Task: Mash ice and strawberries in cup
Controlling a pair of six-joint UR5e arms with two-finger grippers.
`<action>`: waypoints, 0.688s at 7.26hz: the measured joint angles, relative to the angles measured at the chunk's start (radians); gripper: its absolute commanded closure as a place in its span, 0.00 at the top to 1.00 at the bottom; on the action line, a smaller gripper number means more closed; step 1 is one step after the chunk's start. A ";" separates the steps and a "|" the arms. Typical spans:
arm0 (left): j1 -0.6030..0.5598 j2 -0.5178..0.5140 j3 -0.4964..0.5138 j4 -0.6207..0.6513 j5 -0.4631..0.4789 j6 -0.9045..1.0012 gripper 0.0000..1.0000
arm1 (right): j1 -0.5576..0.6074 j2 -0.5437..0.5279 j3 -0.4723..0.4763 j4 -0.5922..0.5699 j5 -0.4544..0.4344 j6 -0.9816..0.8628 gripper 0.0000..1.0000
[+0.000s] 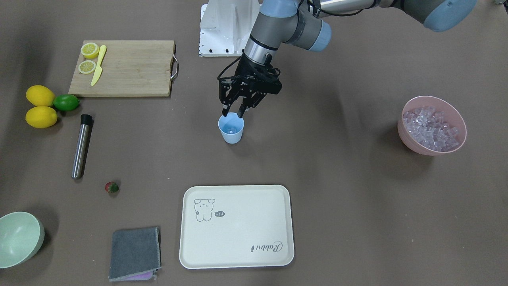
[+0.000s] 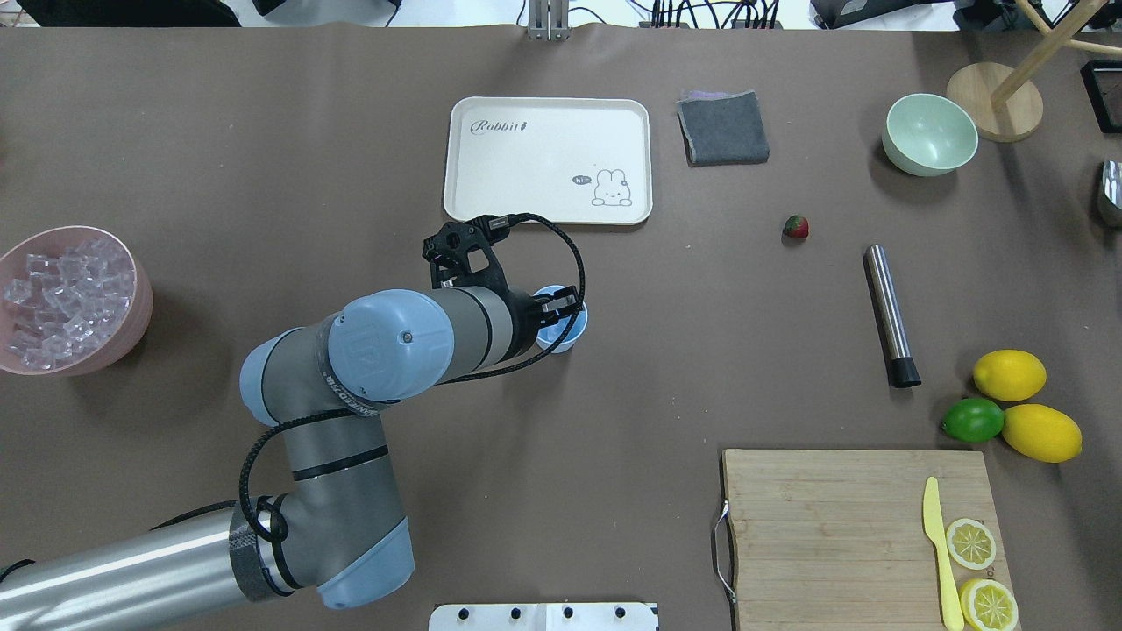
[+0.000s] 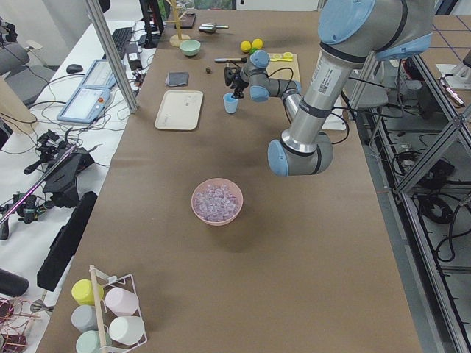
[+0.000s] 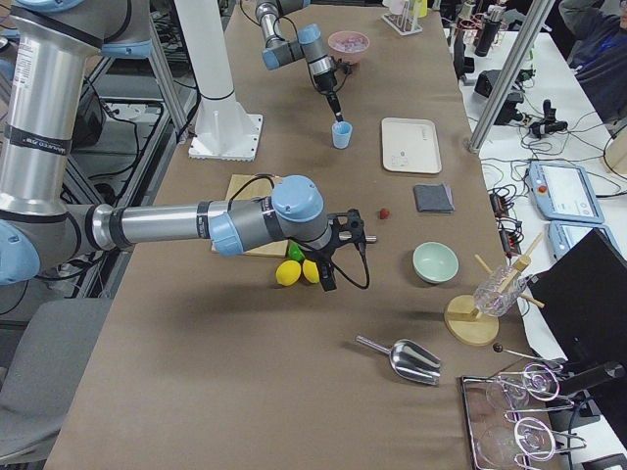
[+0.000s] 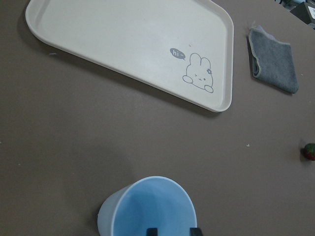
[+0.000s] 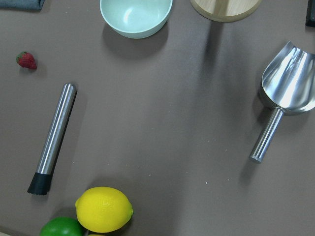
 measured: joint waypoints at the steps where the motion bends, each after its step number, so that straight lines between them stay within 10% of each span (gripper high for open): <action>1: -0.001 0.000 -0.001 0.002 -0.001 0.003 0.98 | 0.000 -0.002 0.000 0.000 0.000 0.000 1.00; 5: -0.012 0.072 -0.077 0.145 -0.058 0.126 0.99 | 0.000 -0.009 0.001 0.001 -0.003 -0.001 1.00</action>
